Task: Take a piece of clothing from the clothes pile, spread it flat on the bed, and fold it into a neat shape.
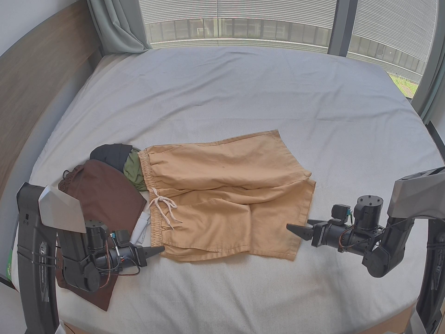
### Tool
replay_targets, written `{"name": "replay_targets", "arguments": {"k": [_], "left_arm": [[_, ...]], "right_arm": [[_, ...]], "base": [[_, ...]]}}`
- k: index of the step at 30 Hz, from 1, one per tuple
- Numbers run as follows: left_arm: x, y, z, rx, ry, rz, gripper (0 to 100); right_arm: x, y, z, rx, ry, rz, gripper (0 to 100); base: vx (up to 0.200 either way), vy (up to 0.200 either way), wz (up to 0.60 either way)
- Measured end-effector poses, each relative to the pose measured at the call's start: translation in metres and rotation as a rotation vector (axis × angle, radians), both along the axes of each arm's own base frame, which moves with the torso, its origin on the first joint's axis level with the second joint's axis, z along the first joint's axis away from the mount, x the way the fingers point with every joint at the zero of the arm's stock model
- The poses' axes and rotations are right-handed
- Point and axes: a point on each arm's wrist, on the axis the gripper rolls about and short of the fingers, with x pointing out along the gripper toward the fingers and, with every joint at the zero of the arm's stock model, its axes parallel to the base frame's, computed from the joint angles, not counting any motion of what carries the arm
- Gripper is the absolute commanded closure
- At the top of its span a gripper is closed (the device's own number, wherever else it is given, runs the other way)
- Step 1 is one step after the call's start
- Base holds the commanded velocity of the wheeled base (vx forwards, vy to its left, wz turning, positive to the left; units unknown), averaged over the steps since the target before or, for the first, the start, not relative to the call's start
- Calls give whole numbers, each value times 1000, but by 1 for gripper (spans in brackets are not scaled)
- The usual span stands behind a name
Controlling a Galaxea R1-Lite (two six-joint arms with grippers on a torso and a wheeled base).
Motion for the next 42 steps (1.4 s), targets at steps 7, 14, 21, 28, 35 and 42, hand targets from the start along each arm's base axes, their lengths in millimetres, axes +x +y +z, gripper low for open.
{"name": "replay_targets", "arguments": {"k": [7,14,21,28,35,42], "left_arm": [[0,0,-1,3,-3,-1,100],[0,0,-2,7,-4,-4,100],[0,0,-5,19,-14,-10,100],[1,0,-5,20,-14,-9,100],[1,1,-6,20,-14,-8,100],[1,1,-6,19,-12,-8,100]], "right_arm": [[-18,-3,-12,-75,97,26,0],[-24,-4,-18,-93,117,39,0],[-24,-1,-28,-95,144,52,0],[-24,3,-36,-82,176,77,0],[-23,10,-38,-13,207,84,0],[-23,19,-37,53,176,98,0]], "base": [[0,0,0],[0,0,0],[0,0,0],[0,0,0],[0,0,0],[0,0,0]]}}
